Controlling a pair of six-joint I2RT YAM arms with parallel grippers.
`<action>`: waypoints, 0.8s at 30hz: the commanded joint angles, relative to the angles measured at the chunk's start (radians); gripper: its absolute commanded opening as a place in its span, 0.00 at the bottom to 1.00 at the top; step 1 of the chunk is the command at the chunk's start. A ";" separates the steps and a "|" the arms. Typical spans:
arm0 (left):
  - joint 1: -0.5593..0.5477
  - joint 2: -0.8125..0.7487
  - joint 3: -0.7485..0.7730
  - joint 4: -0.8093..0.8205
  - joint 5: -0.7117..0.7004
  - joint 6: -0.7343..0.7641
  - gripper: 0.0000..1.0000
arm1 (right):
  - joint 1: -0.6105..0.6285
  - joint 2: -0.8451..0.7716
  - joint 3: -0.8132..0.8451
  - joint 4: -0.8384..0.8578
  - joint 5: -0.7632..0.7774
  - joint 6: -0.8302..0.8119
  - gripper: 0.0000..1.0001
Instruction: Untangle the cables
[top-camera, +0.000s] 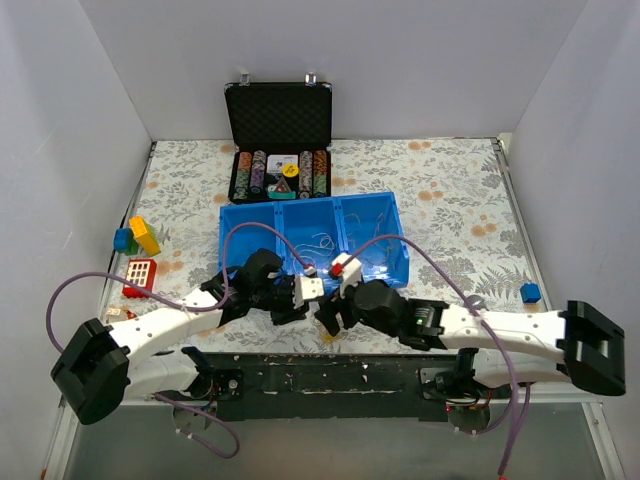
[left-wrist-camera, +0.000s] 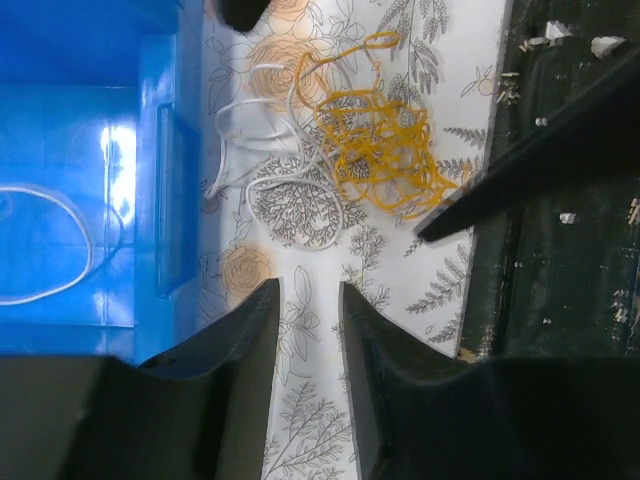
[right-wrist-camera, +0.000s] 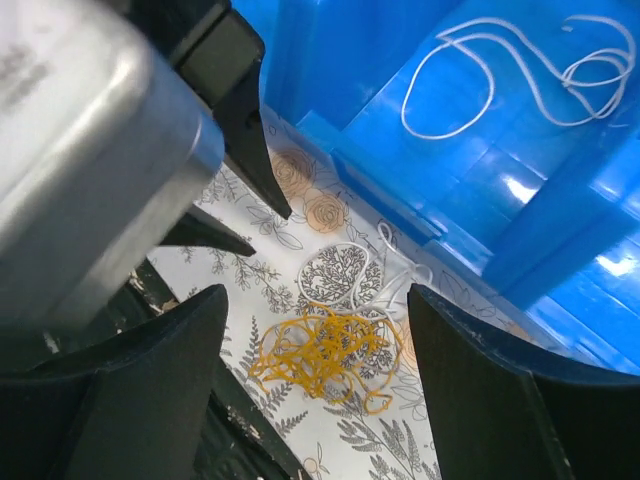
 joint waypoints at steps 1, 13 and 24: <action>-0.004 -0.062 -0.011 0.021 -0.022 -0.034 0.29 | 0.004 0.175 0.119 -0.110 0.008 0.018 0.80; -0.006 -0.102 -0.036 0.052 -0.011 -0.063 0.27 | 0.007 0.091 -0.071 -0.078 0.032 0.109 0.65; -0.007 0.047 0.002 0.159 0.031 -0.111 0.32 | -0.004 0.062 -0.137 -0.098 0.043 0.094 0.50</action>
